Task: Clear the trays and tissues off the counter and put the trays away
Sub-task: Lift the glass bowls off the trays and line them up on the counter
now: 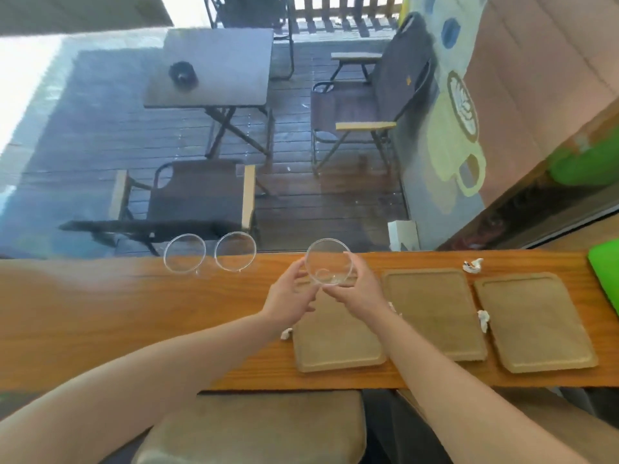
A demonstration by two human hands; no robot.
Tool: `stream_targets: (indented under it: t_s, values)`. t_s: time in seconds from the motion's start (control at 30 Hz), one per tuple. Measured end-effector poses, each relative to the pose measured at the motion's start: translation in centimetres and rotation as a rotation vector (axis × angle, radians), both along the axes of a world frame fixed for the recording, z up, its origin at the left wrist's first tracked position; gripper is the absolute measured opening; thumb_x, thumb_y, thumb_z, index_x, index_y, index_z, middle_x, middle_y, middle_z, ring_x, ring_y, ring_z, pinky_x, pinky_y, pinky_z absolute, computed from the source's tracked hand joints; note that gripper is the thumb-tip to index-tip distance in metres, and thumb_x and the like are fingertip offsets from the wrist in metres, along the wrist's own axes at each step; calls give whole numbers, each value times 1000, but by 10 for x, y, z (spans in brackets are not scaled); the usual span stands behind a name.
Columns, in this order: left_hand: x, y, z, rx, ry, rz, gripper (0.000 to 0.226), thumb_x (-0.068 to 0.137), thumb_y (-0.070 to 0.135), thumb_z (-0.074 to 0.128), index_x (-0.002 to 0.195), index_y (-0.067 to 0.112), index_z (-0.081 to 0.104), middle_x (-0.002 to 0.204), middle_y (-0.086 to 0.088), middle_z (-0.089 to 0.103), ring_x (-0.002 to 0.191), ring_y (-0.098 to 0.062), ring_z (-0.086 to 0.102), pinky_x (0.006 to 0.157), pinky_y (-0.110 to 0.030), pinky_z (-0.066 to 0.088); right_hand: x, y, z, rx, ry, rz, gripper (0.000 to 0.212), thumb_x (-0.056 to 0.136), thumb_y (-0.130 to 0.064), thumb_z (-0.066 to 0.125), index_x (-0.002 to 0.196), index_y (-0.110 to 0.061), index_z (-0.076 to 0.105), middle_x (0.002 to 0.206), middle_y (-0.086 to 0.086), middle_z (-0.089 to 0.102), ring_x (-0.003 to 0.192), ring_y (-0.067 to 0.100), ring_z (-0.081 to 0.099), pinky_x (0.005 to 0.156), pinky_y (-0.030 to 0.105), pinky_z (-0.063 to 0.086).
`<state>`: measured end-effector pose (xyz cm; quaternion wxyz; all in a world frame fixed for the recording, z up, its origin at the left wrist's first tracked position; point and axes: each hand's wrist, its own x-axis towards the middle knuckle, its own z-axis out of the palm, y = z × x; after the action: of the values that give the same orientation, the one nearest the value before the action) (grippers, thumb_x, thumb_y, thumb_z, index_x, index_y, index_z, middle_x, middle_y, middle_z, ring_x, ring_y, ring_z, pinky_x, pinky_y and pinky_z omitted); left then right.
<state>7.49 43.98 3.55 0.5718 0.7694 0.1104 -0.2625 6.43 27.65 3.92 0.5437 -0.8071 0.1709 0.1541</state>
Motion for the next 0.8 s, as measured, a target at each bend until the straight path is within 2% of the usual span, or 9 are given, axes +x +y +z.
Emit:
stream_targets:
  t_s: [0.07,0.13,0.2,0.27,0.47,0.67,0.8]
  values:
    - [5,21,-7,4,-18,41,57,90,29,69,140,41,44,127,14,59,86,-12,71,63,-22,60,10,23,-3,5,16,31,86,72,-31,86,145,-29,41,130,-8,54,98,3,64,75,15,47]
    - [10,32,-17,8,-32,83,60,90,28,69,142,39,42,131,11,58,86,-13,72,67,-29,63,20,39,-11,37,24,31,88,73,-30,86,147,-27,38,138,-5,51,105,12,66,80,21,52]
    - [13,36,-27,2,-33,138,61,91,27,69,144,39,41,136,9,56,87,-14,72,68,-32,64,30,50,-18,37,26,26,86,74,-27,86,147,-25,39,138,-4,51,101,13,68,82,23,53]
    - [15,38,-37,-8,-30,185,63,92,27,67,146,41,38,140,9,53,88,-13,73,66,-29,63,39,58,-26,19,42,39,85,76,-24,85,147,-25,39,132,-7,49,96,11,67,79,22,52]
    - [20,38,-53,-27,-15,218,63,94,27,65,146,46,35,139,13,55,85,-2,72,62,-22,60,54,62,-50,6,68,64,76,76,-21,83,140,-24,44,120,-12,47,105,17,65,82,26,52]
    - [27,38,-59,35,-9,219,67,94,30,64,149,43,29,142,10,51,85,-8,71,57,-20,58,61,67,-61,-35,49,68,75,78,-22,83,141,-26,43,121,-14,46,100,11,63,65,10,43]
    - [27,42,-58,81,-21,163,69,94,30,64,150,41,26,137,11,52,87,-7,69,58,-19,58,64,69,-61,-59,42,84,73,78,-21,83,140,-26,44,121,-12,46,94,10,63,64,11,45]
